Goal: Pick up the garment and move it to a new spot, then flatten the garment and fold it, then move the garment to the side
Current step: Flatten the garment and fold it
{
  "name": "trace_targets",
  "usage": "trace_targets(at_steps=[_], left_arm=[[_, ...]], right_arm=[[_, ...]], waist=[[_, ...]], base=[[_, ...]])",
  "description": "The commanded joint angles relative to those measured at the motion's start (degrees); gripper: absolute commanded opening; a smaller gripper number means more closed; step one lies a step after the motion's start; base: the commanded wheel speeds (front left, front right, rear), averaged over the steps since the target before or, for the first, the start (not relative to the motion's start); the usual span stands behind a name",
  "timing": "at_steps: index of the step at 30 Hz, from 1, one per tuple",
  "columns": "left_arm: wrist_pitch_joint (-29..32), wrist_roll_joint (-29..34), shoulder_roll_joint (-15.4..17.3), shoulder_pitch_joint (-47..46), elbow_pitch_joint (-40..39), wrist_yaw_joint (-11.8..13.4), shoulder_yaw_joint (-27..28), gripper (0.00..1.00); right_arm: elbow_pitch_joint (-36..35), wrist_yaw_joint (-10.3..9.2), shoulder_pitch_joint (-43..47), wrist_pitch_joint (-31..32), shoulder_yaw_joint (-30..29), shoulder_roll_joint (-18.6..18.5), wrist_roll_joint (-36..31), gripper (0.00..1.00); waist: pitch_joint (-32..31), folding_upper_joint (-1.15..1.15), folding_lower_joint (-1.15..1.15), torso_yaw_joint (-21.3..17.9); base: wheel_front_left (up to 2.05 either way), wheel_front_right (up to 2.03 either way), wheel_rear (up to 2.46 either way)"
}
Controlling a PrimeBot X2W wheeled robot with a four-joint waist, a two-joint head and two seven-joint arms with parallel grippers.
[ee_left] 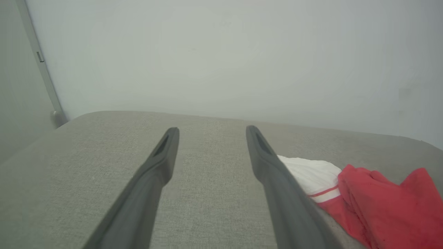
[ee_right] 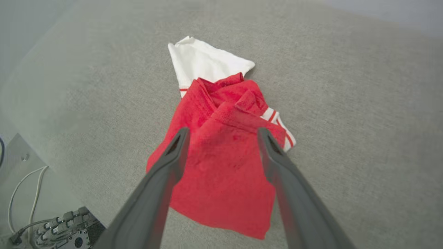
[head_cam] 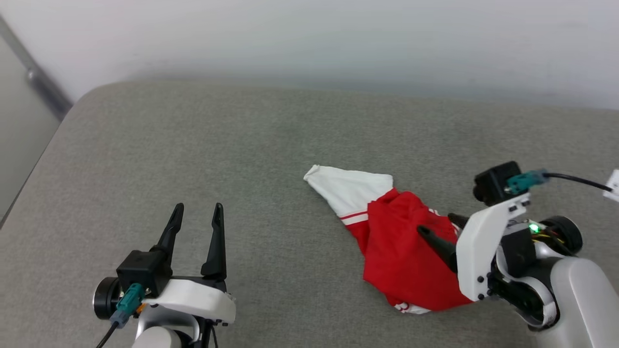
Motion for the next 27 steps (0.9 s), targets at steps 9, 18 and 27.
trace_targets(at_steps=[9, 18, 27], left_arm=[[-1.24, -0.12, -1.25, -2.12, 2.05, -0.93, -0.07, 1.0], [-1.62, 0.04, -1.36, -2.14, 3.14, -0.95, 0.53, 1.0], [-1.65, 0.17, -0.87, -1.08, 2.86, -0.8, 0.31, 1.0]], right_arm=[[8.82, -0.04, -5.36, 6.03, 4.51, -2.32, 2.47, 0.95], [8.44, -0.04, -7.83, 0.29, 7.78, -3.51, 1.92, 0.0], [-1.64, -0.04, -8.04, -7.34, 13.97, -4.85, -0.42, 0.0]], waist=[[2.56, 0.0, -0.01, 3.43], [1.8, 0.0, -0.01, 2.32], [0.0, 0.0, -0.01, -0.78]], base=[[0.0, 0.0, 0.0], [0.0, 0.0, 0.0], [0.0, 0.0, 0.0]])
